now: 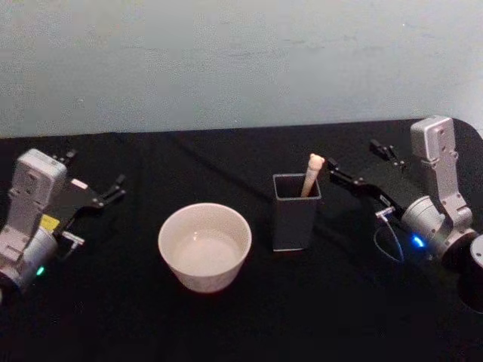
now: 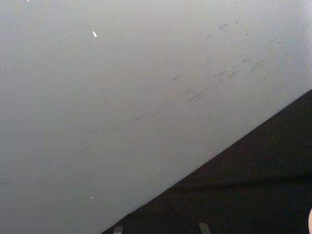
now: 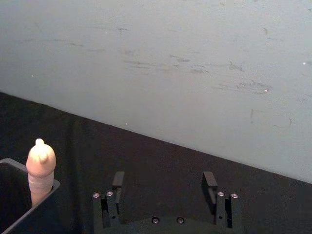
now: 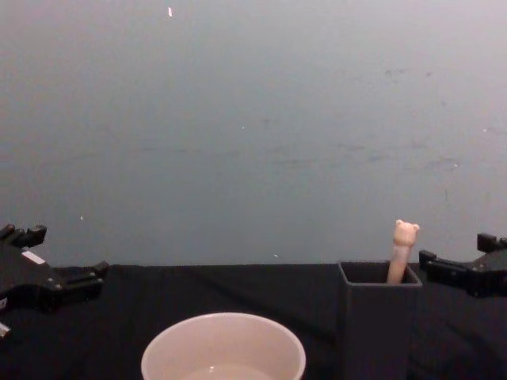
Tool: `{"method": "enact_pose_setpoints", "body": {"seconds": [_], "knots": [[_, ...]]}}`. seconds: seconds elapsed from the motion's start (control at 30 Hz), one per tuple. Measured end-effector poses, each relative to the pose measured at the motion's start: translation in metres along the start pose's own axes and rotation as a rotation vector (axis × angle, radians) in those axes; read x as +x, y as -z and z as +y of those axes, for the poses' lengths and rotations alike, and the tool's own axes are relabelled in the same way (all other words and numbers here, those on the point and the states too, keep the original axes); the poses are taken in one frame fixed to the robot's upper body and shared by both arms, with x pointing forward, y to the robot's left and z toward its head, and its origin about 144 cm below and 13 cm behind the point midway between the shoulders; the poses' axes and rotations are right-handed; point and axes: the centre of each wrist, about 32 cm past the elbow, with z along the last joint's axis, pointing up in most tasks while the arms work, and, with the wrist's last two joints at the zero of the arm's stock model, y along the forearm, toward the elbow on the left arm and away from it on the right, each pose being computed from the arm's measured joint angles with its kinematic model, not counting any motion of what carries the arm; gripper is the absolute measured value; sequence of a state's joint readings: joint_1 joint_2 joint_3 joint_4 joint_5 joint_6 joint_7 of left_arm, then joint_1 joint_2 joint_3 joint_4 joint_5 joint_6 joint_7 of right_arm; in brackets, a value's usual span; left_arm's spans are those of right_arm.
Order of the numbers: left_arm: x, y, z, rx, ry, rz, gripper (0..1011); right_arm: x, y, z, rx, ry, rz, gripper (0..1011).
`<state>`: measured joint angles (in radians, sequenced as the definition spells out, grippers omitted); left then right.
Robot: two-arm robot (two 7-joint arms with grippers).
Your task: Pick up the stirring spoon with one hand, stir inside the cup, then place it back in its original position.
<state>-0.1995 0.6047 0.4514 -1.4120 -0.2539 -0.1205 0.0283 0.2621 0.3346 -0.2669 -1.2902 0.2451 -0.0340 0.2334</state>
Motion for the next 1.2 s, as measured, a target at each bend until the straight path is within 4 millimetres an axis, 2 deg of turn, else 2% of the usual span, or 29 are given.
{"method": "enact_pose_setpoints", "body": {"seconds": [1.2], "knots": [[0.0000, 0.0000, 0.0000, 0.000, 0.000, 0.000, 1001, 0.0004, -0.0006, -0.0003, 0.004, -0.001, 0.000, 1003]]}}
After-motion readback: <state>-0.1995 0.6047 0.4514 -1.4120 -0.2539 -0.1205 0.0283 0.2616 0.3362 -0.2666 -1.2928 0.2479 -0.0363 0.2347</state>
